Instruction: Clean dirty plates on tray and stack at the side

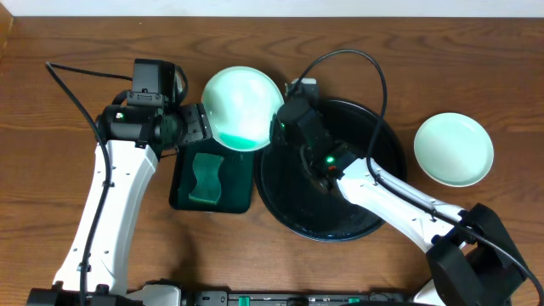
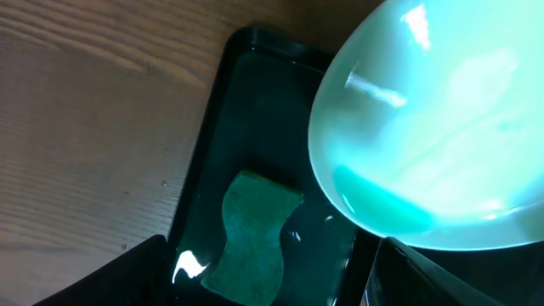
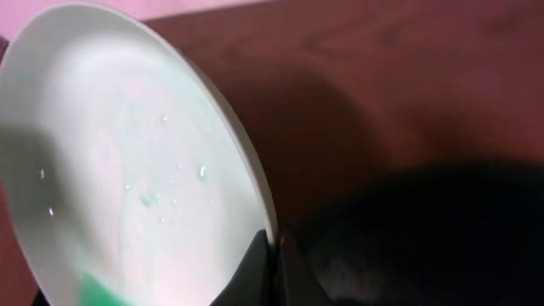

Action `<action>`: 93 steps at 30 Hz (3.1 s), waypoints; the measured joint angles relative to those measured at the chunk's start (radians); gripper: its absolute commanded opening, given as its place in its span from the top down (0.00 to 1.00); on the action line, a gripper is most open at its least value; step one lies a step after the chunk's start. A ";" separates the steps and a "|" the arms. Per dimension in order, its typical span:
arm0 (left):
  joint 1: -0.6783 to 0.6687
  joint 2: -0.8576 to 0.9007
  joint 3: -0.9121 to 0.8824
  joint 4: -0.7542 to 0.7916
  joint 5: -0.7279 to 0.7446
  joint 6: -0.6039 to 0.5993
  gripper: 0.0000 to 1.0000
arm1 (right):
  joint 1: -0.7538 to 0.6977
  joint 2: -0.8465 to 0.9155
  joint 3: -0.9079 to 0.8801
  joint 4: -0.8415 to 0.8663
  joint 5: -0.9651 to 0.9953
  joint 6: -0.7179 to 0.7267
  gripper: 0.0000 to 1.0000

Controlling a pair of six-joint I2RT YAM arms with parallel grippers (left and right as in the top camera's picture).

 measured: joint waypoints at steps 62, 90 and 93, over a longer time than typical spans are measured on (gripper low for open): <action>0.000 0.000 0.000 0.000 0.000 0.000 0.21 | 0.267 0.000 0.077 0.509 0.395 -1.352 0.99; 0.000 0.000 0.000 0.000 0.000 0.000 0.21 | 0.262 0.000 0.082 0.314 0.437 -1.080 0.99; 0.000 0.000 0.000 0.000 0.000 0.000 0.21 | 0.248 0.000 0.084 0.159 0.440 -0.877 0.99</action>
